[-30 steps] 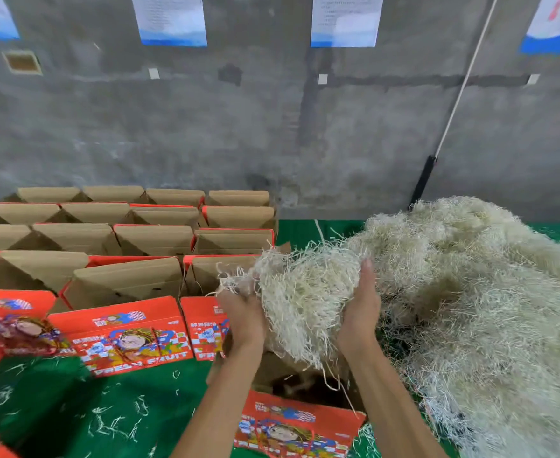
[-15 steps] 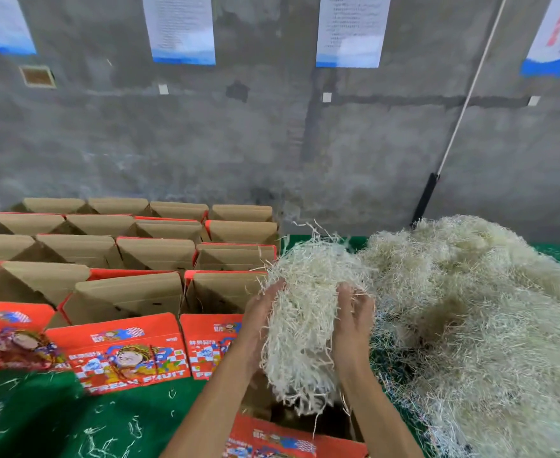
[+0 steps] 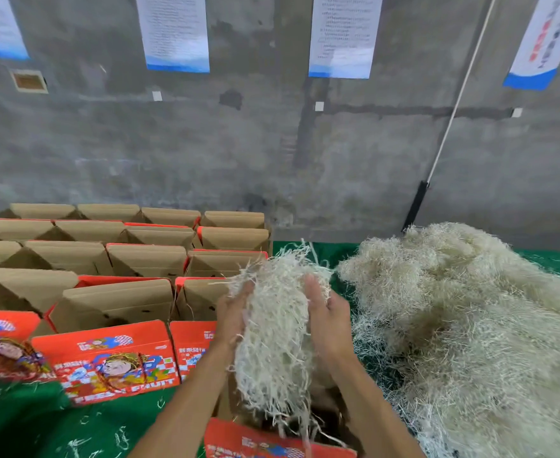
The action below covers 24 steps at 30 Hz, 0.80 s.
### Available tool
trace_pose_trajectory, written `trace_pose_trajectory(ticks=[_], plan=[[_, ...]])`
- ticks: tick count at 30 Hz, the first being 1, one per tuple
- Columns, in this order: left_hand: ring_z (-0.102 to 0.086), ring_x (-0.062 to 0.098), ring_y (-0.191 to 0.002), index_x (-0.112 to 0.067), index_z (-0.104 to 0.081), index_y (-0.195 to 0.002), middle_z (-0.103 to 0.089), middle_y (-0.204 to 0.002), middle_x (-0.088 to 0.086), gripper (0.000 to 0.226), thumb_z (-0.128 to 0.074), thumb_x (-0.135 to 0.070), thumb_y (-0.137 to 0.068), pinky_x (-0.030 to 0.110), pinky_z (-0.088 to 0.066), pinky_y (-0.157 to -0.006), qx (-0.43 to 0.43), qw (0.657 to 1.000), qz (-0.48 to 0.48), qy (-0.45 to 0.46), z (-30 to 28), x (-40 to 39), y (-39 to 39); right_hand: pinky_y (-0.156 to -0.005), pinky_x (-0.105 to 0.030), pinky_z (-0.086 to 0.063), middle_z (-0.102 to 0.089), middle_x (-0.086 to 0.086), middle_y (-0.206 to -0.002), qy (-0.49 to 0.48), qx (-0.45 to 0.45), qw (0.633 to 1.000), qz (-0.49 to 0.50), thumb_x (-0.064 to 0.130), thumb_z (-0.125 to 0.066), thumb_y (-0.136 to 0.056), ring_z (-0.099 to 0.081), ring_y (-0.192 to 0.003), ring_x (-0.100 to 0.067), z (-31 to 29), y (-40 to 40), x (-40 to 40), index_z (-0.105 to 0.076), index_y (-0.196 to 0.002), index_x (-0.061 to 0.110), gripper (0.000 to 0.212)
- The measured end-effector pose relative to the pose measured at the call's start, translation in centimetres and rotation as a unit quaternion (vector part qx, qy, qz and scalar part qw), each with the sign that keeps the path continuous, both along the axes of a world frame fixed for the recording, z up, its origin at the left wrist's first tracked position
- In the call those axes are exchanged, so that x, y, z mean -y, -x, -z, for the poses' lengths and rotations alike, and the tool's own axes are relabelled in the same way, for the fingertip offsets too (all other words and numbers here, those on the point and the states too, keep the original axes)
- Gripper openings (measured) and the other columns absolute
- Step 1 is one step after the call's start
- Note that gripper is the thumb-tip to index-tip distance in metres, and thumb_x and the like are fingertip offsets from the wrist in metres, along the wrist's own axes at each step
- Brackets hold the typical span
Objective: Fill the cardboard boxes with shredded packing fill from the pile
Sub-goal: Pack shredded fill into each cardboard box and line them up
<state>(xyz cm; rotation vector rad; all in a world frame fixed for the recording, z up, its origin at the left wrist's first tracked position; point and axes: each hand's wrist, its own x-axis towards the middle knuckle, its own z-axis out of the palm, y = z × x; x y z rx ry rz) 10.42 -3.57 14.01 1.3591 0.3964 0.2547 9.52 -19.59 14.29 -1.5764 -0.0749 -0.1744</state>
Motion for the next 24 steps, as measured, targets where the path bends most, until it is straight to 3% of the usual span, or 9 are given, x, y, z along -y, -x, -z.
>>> trace_pose_trajectory(ticks=[2,4,8,10,13,16,18,21,24], plan=[[-0.062,0.004,-0.062,0.002,-0.070,-0.100,-0.070,-0.067,-0.005,0.022,-0.068,-0.018,-0.093,0.023,-0.050,-0.073,-0.012,0.998,-0.052,0.035,-0.3,-2.9,-1.0,-0.041,-0.025,-0.017,-0.029,0.007,-0.048,0.028,0.027,0.999,-0.017,0.069,-0.053,-0.091,-0.019,-0.041,-0.013,-0.5,-0.6,1.1,-0.038,-0.053,0.030,0.056],[-0.053,-0.004,-0.048,0.009,-0.062,-0.121,-0.061,-0.060,-0.004,0.034,-0.059,-0.016,-0.099,0.010,-0.043,-0.057,-0.055,0.994,-0.094,0.018,0.0,-5.6,-2.0,-0.040,-0.026,-0.021,-0.033,0.005,-0.050,0.020,0.026,0.999,0.016,0.068,-0.056,-0.090,-0.021,-0.040,-0.012,-0.7,-1.0,2.5,-0.040,-0.050,0.029,0.058],[-0.042,0.010,-0.064,-0.011,-0.054,-0.079,-0.044,-0.074,0.004,0.032,-0.045,-0.026,-0.106,0.008,-0.035,-0.047,-0.101,0.988,-0.118,-0.020,-0.3,-7.3,-2.0,-0.045,-0.024,-0.041,-0.048,-0.011,-0.054,-0.064,0.001,0.993,0.096,0.076,-0.059,-0.083,-0.031,-0.040,-0.009,-0.3,-1.7,5.5,-0.052,-0.055,0.020,0.062],[-0.057,0.014,-0.076,-0.016,-0.060,-0.093,-0.062,-0.084,0.007,0.037,-0.048,-0.050,-0.101,0.018,-0.049,-0.067,-0.060,0.997,-0.012,0.054,-0.6,-3.9,-0.9,-0.056,-0.030,-0.048,-0.060,-0.002,-0.073,-0.028,-0.035,0.998,0.051,0.085,-0.054,-0.078,-0.044,-0.054,-0.011,-0.1,-1.3,4.8,-0.062,-0.093,0.012,0.075],[-0.063,0.021,-0.099,-0.026,-0.058,-0.112,-0.067,-0.116,0.006,0.038,-0.047,-0.059,-0.098,0.041,-0.049,-0.094,-0.060,0.990,0.104,0.074,1.4,3.1,0.6,-0.103,-0.039,-0.042,-0.041,0.017,-0.134,0.089,-0.059,0.994,-0.032,0.092,-0.048,-0.073,-0.045,-0.116,-0.004,0.9,0.1,0.2,-0.026,-0.154,0.025,0.107],[-0.057,0.013,-0.072,-0.011,-0.053,-0.100,-0.064,-0.092,0.006,0.033,-0.050,-0.044,-0.102,0.033,-0.049,-0.069,-0.028,0.994,0.020,-0.099,3.1,5.3,1.2,-0.070,-0.033,-0.059,-0.063,0.012,-0.099,0.107,-0.022,0.993,0.039,0.067,-0.055,-0.089,-0.055,-0.072,-0.003,2.4,0.2,-1.0,-0.049,-0.133,0.013,0.070],[-0.040,0.011,-0.043,-0.011,-0.052,-0.071,-0.044,-0.049,-0.008,0.051,-0.058,-0.057,-0.092,0.023,-0.036,-0.040,0.030,0.992,-0.011,-0.124,3.4,2.7,1.4,-0.034,-0.032,-0.038,-0.052,0.011,-0.053,0.110,-0.006,0.991,0.072,0.054,-0.058,-0.093,-0.038,-0.039,-0.007,2.8,0.2,1.3,-0.063,-0.104,0.024,0.032],[-0.034,0.003,-0.035,-0.020,-0.042,-0.060,-0.034,-0.036,-0.011,0.056,-0.062,-0.066,-0.084,0.021,-0.034,-0.049,-0.020,0.992,-0.056,-0.112,5.1,-2.5,1.9,-0.035,-0.020,-0.021,-0.033,0.008,-0.041,0.039,-0.014,0.992,0.117,0.069,-0.056,-0.088,-0.025,-0.033,-0.013,3.7,1.0,6.0,-0.048,-0.055,0.027,0.055],[-0.065,0.016,-0.076,-0.010,-0.061,-0.083,-0.066,-0.074,0.003,0.081,-0.055,-0.089,-0.067,0.038,-0.049,-0.078,-0.103,0.988,-0.015,-0.116,7.7,-3.4,2.9,-0.060,-0.019,-0.054,-0.066,0.000,-0.065,0.042,-0.043,0.994,0.090,0.085,-0.042,-0.084,-0.064,-0.056,-0.012,5.4,1.8,6.5,-0.063,-0.079,0.023,0.065]])
